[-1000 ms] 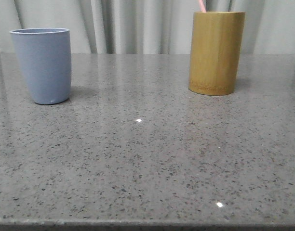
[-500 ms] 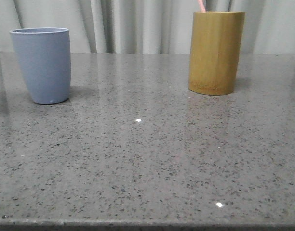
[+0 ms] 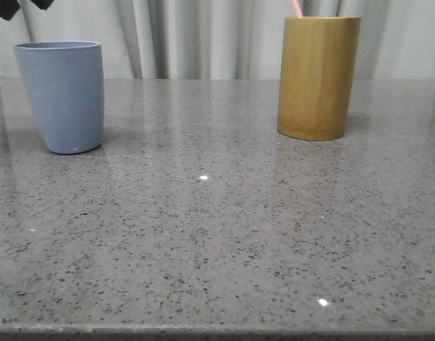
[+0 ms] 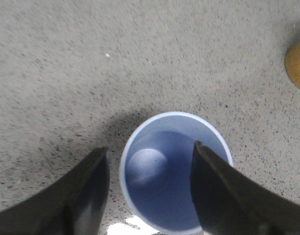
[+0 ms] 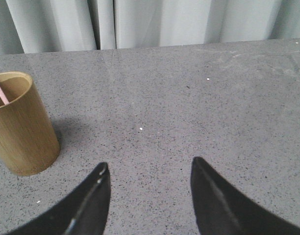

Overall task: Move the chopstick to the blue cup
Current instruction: 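Lower the left gripper onto the blue cup rim and grasp it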

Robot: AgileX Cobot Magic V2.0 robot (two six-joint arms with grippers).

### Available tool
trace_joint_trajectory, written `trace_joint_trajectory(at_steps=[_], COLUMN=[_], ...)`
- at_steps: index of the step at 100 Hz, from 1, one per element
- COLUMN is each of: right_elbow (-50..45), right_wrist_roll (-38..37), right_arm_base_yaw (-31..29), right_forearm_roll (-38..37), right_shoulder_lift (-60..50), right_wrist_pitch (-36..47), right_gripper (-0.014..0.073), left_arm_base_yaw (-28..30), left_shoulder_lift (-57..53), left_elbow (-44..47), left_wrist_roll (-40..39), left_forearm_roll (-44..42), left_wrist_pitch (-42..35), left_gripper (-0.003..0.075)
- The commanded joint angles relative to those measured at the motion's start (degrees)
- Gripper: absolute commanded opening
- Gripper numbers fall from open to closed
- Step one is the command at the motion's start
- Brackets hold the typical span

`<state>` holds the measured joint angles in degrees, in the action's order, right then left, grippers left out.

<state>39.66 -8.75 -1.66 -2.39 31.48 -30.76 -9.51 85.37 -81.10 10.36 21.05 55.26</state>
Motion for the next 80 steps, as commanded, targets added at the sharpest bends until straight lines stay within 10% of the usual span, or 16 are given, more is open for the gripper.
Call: trace_joint_trajectory(at_steps=[1, 57, 80], right_elbow=[2.1, 2.1, 2.1], right_wrist_roll=[0.2, 0.2, 0.2], right_arm_base_yaw=[0.0, 0.0, 0.0], right_forearm_roll=[-0.3, -0.3, -0.3], right_shoulder_lift=[0.6, 0.6, 0.6], right_wrist_pitch=[4.8, 4.6, 4.6], right_gripper=[0.0393, 0.0393, 0.0393], left_arm_base_yaw=[-0.5, -0.5, -0.5], left_shoulder_lift=[-0.5, 4.6, 5.7], left_elbow=[-2.0, -2.0, -2.0], left_wrist_roll=[-1.2, -2.7, -4.1], left_forearm_roll=[0.3, -2.3, -2.1], left_wrist_pitch=[-2.1, 2.0, 2.2], left_gripper=[0.0359, 0.0354, 0.0195])
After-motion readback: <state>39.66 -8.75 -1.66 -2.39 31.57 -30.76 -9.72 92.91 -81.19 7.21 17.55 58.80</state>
